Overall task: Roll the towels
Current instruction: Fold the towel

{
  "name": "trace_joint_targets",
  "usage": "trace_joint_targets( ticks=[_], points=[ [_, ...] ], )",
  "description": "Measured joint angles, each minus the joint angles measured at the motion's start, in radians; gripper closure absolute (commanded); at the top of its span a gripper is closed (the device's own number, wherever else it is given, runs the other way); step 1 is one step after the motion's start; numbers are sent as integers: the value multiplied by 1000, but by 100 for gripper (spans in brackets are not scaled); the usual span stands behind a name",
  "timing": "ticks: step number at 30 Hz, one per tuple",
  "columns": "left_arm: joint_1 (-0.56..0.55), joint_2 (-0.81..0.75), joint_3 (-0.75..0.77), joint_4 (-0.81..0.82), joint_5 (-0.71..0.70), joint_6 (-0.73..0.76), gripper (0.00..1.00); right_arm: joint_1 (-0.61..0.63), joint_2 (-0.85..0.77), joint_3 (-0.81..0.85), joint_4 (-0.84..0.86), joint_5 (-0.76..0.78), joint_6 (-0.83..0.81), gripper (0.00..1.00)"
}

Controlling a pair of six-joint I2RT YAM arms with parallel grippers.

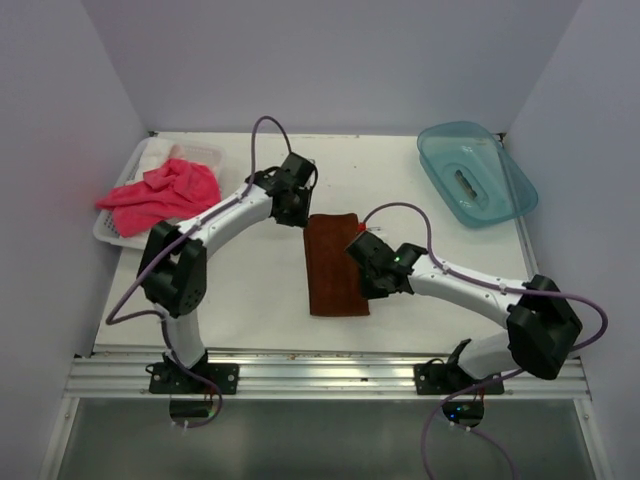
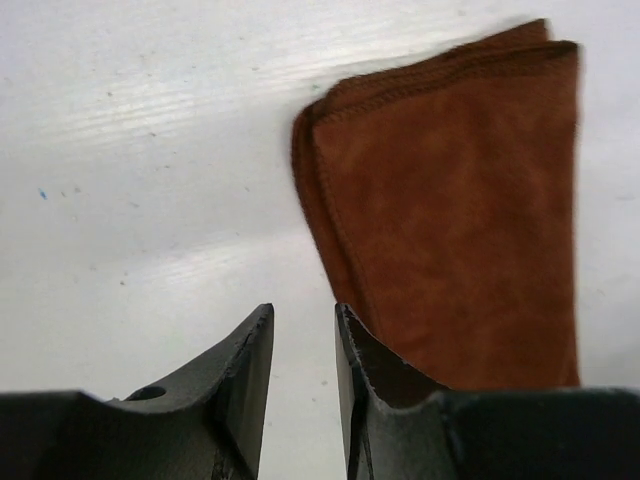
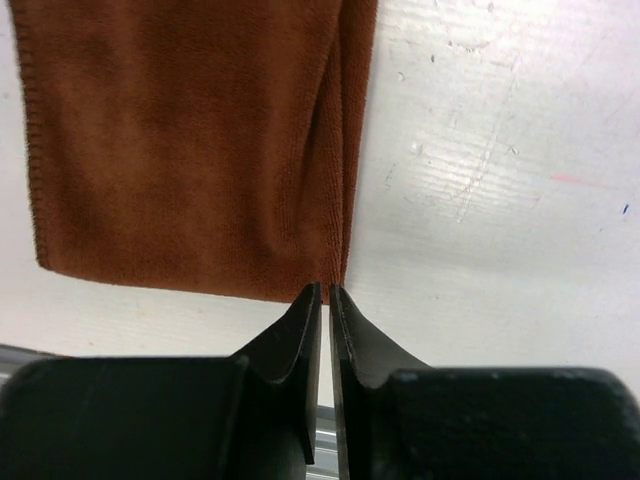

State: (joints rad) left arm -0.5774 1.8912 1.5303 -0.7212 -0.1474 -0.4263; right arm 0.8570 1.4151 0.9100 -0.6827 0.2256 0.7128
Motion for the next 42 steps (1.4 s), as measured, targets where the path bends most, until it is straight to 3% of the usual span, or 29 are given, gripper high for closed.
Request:
trace_joint_targets(
  ticks=[1,8,13,19,33,42],
  points=[
    [3,-35,-20,6,26,-1,65,0,-11,-2,8,-1,-15,83],
    [18,-302,-322,114,265,-72,63,0,-62,-10,47,-4,-63,78],
    [-21,-366,-540,171,373,-137,52,0,-60,-54,84,-35,-58,65],
    [-55,-414,-723,241,470,-216,53,0,-60,-137,130,-87,-32,60],
    [-144,-415,-789,409,486,-346,55,0,-61,-210,200,-139,21,65],
    [-163,-324,-785,413,454,-370,76,0,-61,-210,204,-132,28,64]
  ],
)
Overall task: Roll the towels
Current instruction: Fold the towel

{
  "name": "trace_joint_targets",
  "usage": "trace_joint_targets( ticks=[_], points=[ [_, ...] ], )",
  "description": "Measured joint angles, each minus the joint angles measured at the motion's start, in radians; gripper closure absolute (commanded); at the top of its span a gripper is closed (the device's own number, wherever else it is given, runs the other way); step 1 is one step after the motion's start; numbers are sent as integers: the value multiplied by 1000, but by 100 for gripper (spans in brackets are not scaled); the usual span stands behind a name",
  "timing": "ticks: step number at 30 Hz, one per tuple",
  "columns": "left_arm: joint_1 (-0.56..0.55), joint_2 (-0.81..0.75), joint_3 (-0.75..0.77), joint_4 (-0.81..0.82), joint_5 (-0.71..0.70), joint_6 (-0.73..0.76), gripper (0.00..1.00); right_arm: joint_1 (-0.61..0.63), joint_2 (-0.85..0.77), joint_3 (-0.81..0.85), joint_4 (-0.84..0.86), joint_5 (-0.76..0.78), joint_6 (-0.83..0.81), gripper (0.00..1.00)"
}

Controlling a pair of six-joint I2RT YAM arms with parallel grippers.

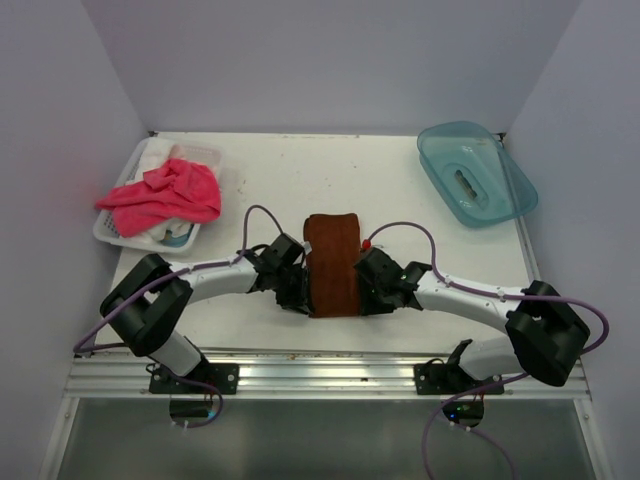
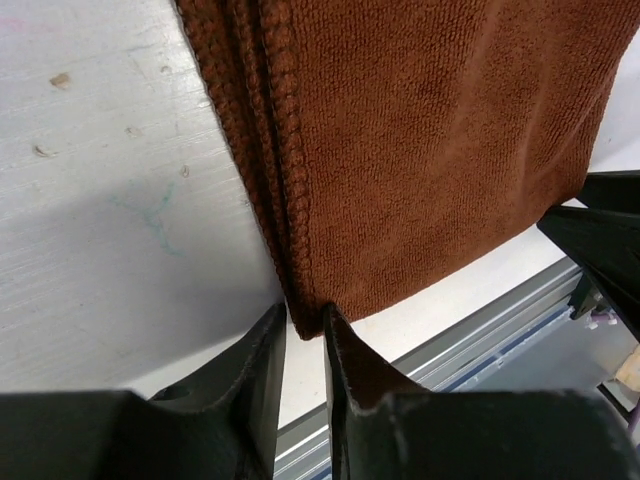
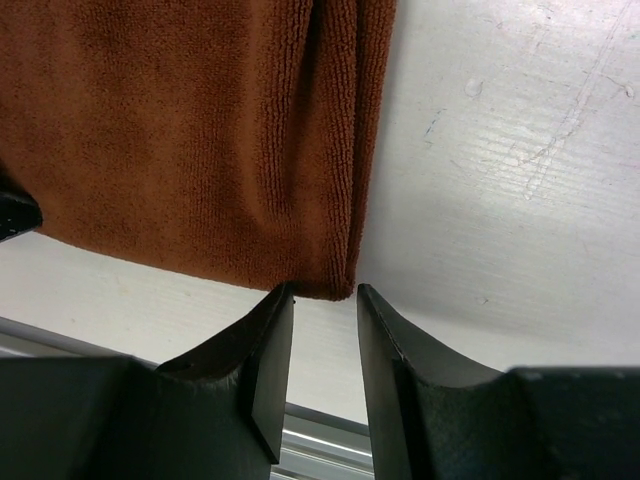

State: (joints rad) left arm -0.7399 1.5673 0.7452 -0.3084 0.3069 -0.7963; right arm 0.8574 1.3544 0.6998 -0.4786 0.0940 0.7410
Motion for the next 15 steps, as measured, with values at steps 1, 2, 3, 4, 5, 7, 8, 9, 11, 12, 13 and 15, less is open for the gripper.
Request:
trace_joint_targets(
  ticks=[1,2,3,4,5,7,8,9,11,12,13,15],
  points=[
    [0,2,2,0,-1,-2,77,0,0,0,0,2,0,64],
    [-1,4,3,1,-1,-5,78,0,0,0,-2,4,0,63],
    [-1,6,3,1,-1,-6,78,0,0,0,-3,8,0,63],
    [-1,6,3,1,-2,-6,78,0,0,0,-4,12,1,63],
    [-1,6,3,1,-2,-6,78,0,0,0,-5,18,3,63],
    [-1,6,3,0,-2,-6,75,-1,0,0,-7,20,7,63],
    [-1,6,3,0,-2,-5,72,-1,0,0,-8,21,8,63],
    [-1,5,4,0,-2,-5,69,-1,0,0,-8,22,9,64],
    [-1,-3,5,-5,-3,-7,61,-1,0,0,-8,23,11,64],
    [-1,-11,5,-10,-6,-6,60,-1,0,0,-8,23,11,65],
    [-1,-17,5,-16,-13,-5,60,-2,0,0,-8,23,12,65],
    [-1,-27,5,-31,-24,-5,62,-2,0,0,-8,23,13,66]
  ],
)
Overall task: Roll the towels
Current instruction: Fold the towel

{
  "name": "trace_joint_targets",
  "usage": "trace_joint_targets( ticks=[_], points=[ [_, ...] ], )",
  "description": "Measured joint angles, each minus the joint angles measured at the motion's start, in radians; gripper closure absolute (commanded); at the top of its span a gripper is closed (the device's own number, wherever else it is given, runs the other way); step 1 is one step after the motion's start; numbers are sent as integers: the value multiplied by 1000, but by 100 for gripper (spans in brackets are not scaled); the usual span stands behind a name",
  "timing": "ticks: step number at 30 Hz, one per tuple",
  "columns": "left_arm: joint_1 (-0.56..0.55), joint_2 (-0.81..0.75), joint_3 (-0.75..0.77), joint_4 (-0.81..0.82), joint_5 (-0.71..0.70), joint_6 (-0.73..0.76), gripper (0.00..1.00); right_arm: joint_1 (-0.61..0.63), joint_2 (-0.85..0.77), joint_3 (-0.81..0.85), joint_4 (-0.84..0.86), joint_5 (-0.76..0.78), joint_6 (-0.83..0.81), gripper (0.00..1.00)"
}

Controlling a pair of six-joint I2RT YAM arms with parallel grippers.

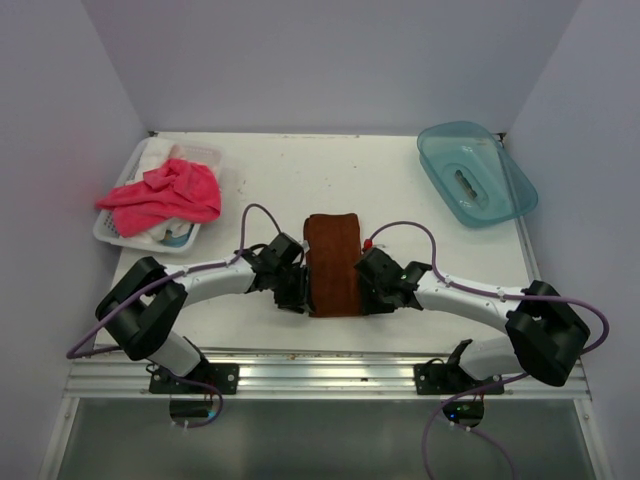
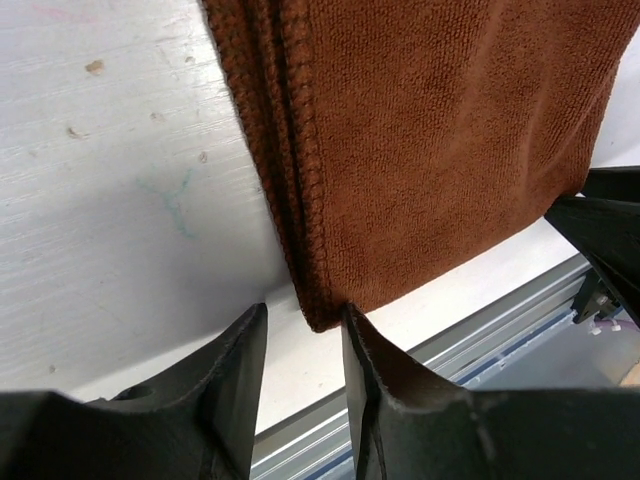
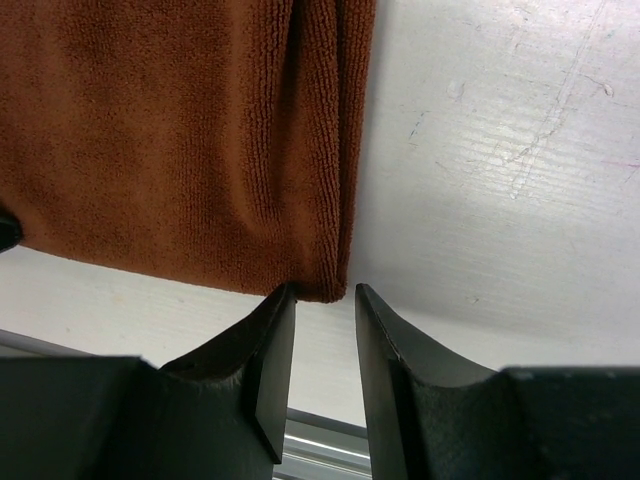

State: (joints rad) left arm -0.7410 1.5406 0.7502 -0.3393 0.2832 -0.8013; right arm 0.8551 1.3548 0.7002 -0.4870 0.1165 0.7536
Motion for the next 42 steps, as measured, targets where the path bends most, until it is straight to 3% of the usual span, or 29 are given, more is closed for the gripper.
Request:
trace_joint_targets(
  ticks=[7,18,23,31,36,42],
  points=[
    [0,-11,-11,-13,-2,0,70,0,0,0,3,-4,3,68],
    [0,-11,-29,14,25,-2,68,0,-2,-6,12,-6,2,70],
    [-5,-8,-29,28,34,-2,73,0,3,-18,35,-19,3,71],
    [-24,10,-29,32,44,-2,81,-1,21,-22,56,-31,6,84],
    [-26,19,-27,31,47,-2,100,-3,21,-22,59,-31,8,97],
    [-27,21,6,-5,27,-1,100,-3,12,-22,54,-25,13,100]
  ],
)
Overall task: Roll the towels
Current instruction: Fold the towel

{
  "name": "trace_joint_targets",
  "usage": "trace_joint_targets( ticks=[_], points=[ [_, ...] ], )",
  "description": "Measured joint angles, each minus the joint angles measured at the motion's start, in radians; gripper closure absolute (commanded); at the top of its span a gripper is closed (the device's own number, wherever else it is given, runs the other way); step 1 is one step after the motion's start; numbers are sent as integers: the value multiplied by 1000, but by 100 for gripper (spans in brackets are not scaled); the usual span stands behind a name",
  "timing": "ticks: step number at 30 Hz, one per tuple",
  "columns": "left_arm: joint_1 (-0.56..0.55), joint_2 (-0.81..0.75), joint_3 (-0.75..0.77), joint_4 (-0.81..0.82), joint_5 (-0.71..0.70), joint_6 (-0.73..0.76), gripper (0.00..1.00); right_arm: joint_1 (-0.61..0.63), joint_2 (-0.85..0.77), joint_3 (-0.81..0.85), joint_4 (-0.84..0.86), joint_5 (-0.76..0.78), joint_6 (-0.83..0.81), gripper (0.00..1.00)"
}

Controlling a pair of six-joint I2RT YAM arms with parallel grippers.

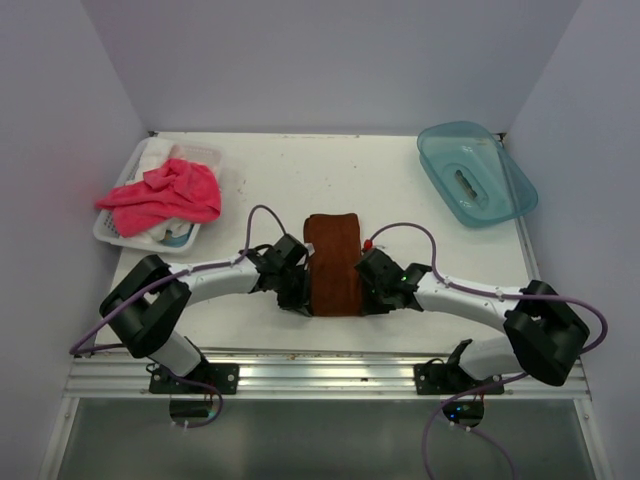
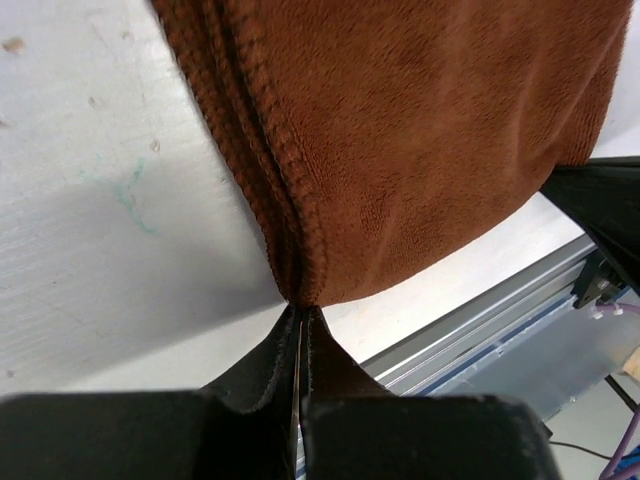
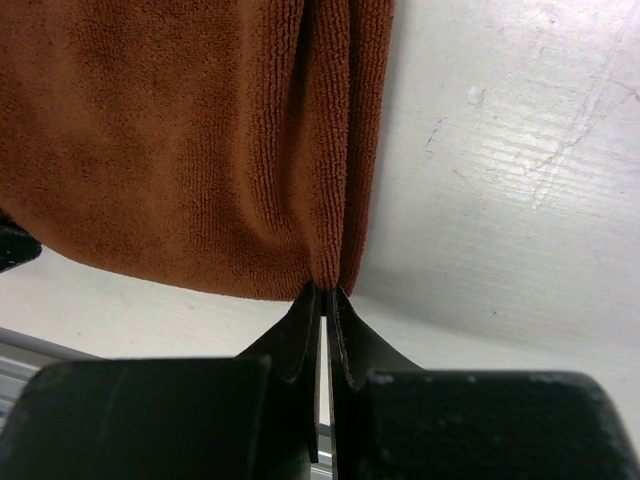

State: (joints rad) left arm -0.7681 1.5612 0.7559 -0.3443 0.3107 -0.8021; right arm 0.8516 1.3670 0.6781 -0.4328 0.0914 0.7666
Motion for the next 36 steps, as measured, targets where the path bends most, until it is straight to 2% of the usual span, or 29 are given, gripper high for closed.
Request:
trace_joint_targets(
  ticks=[8,15,22,28,29,30,31,32,33,34,36],
  points=[
    [0,-6,102,-73,-40,1,100,0,-52,43,-65,59,-15,100],
    [9,-13,172,-116,-58,1,100,-3,-16,151,-103,112,-45,100],
    [83,-25,199,-136,-57,5,100,-22,67,259,-132,144,-77,100],
    [106,-27,198,-138,-30,11,100,-24,81,279,-139,142,-87,100],
    [106,-35,183,-132,-18,11,99,-24,76,266,-135,130,-85,100],
    [106,-48,160,-127,1,12,92,-23,63,241,-122,117,-81,100],
    [106,-61,134,-126,13,13,77,-23,48,214,-122,101,-76,83],
    [106,-74,110,-127,23,19,67,-21,33,185,-122,90,-66,73],
    [106,-86,88,-135,31,24,59,-20,18,157,-123,74,-61,58],
    [106,-95,72,-147,34,28,53,-18,3,132,-131,69,-54,54],
    [106,-103,64,-175,33,34,53,-15,-29,107,-161,68,-51,52]
  ],
)
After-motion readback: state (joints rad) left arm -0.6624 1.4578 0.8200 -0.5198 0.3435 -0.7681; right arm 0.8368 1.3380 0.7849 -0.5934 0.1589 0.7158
